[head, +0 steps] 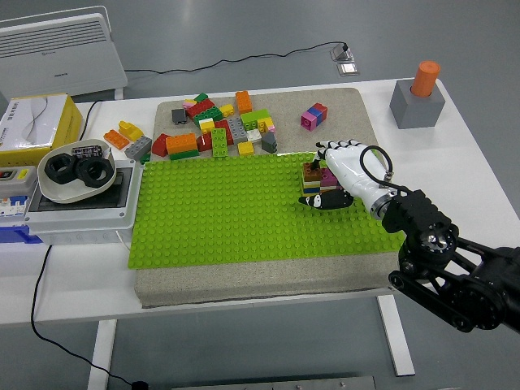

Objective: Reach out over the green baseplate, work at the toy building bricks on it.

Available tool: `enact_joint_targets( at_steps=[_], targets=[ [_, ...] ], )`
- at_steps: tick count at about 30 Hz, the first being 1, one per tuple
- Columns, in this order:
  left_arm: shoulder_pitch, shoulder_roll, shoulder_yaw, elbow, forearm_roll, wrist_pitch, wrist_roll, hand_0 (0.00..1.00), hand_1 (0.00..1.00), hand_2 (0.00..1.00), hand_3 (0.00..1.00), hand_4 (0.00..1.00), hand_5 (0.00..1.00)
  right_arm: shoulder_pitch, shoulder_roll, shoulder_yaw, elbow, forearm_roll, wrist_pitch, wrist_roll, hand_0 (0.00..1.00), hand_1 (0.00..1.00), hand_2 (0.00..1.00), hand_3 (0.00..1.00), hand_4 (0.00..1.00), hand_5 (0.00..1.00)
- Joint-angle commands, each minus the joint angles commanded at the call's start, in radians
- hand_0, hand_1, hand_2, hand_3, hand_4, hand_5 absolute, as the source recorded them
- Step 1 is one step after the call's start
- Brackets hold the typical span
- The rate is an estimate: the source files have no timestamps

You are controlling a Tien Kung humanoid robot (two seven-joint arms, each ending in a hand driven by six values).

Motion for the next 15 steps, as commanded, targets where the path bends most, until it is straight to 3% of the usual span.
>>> enact_joint_targets(
  at_steps=[15],
  targets=[
    [0.001, 0.001, 0.0, 0.0, -0.001, 0.001, 0.001, 0.691, 0.379, 0.435, 0.48, 0.027, 0.002, -0.011, -0.021, 0.091, 0.07, 0.105, -0.071, 0.063, 0.841, 0.843, 0.893, 0.657, 0.932, 0.569]
  ],
)
